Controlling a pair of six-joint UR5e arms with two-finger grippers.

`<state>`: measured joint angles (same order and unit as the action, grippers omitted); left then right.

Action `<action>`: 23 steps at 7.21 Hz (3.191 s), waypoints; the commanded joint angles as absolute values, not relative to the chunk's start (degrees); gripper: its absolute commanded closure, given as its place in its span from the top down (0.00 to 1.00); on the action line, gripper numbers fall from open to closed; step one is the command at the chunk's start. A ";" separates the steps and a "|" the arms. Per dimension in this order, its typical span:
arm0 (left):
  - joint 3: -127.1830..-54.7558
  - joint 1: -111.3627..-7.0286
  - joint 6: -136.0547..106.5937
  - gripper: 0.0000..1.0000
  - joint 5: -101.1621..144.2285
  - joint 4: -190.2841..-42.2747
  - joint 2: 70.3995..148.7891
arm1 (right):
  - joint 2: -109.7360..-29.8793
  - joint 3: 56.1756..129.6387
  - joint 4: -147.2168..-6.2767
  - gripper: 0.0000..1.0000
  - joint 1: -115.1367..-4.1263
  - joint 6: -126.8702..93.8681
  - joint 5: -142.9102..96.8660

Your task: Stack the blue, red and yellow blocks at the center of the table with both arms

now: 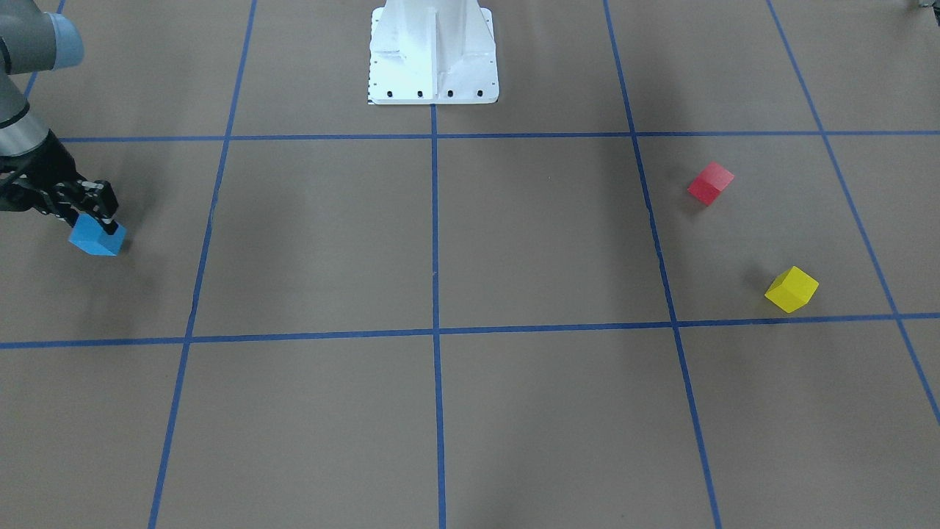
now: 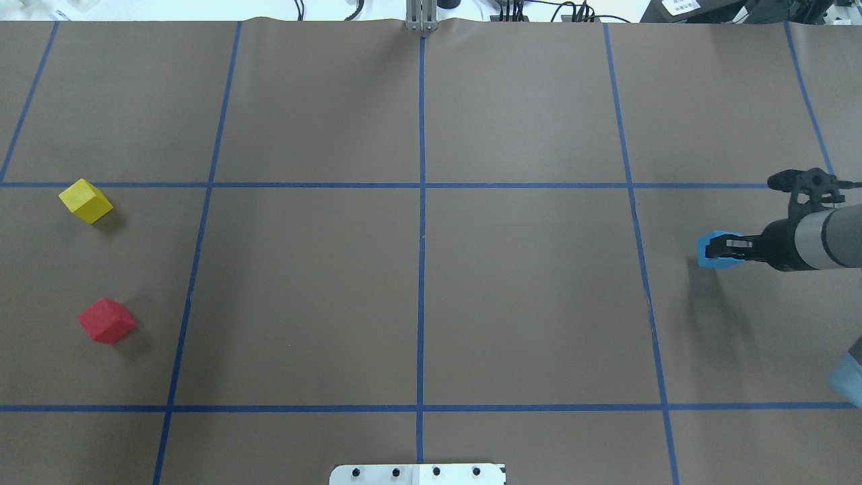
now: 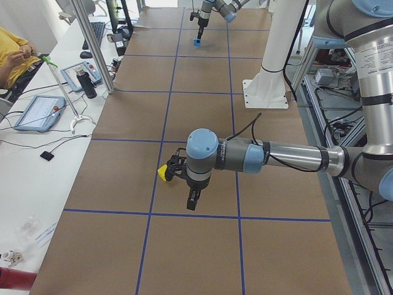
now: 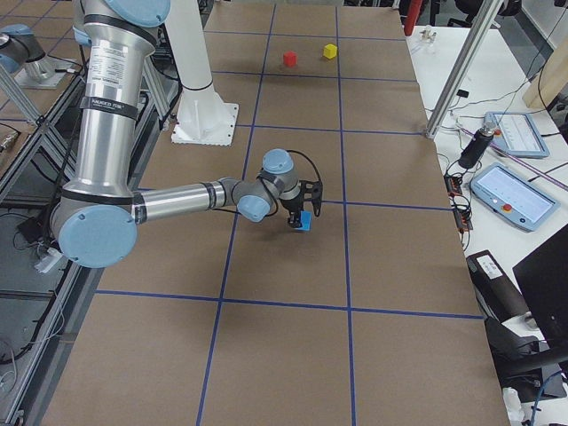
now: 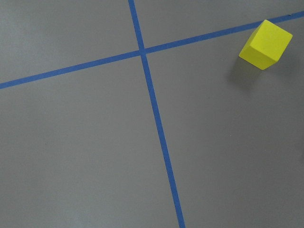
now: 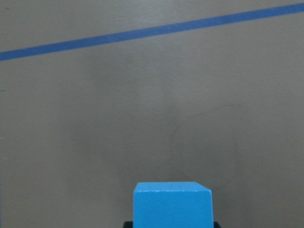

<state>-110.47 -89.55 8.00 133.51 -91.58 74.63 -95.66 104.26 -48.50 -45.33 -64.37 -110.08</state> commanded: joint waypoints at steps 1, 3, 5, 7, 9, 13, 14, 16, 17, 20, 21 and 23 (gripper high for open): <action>-110.48 -89.56 8.00 1.00 133.51 -91.58 74.62 | -83.55 102.93 -52.26 0.00 -40.72 -65.12 -106.47; -110.48 -89.47 8.00 1.00 133.51 -91.58 74.71 | -63.74 102.66 -80.88 0.00 -36.06 -66.87 -103.28; -110.48 -89.56 8.00 1.00 133.51 -91.50 74.71 | -48.58 92.97 -86.31 0.00 -29.57 -72.30 -97.95; -110.39 -89.56 7.91 1.00 133.51 -91.49 74.71 | -42.46 83.69 -85.52 0.00 -25.86 -72.95 -94.75; -110.39 -89.56 7.91 1.00 133.51 -91.49 74.62 | -43.07 83.58 -85.08 0.39 -24.18 -74.34 -94.75; -110.65 -89.47 7.82 1.00 133.59 -92.45 75.93 | -43.15 85.16 -83.84 0.99 -25.99 -77.08 -95.80; -110.57 -89.47 7.65 1.00 133.59 -99.25 77.07 | -45.59 87.86 -85.33 1.00 -32.45 -76.21 -101.63; -107.51 -86.33 6.51 1.00 133.85 -112.63 84.58 | -52.70 97.68 -91.37 1.00 -45.21 -63.89 -112.38; -107.49 -82.22 -0.02 1.00 135.86 -113.55 86.20 | -56.04 100.08 -92.71 1.00 -51.79 -54.24 -115.72; -107.75 -67.72 -22.66 1.00 133.96 -132.66 86.58 | -65.45 100.11 -92.28 1.00 -66.84 -33.02 -124.42; -107.84 -59.67 -24.68 1.00 134.55 -133.32 87.01 | -70.44 100.11 -92.29 1.00 -73.85 -21.74 -128.02; -107.93 -53.40 -26.46 1.00 128.36 -136.57 82.73 | -80.46 98.63 -92.90 1.00 -86.77 1.74 -131.21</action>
<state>-107.88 -58.40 -25.72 132.02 -134.69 85.18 -74.66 99.63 -92.58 -79.06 -11.58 -129.38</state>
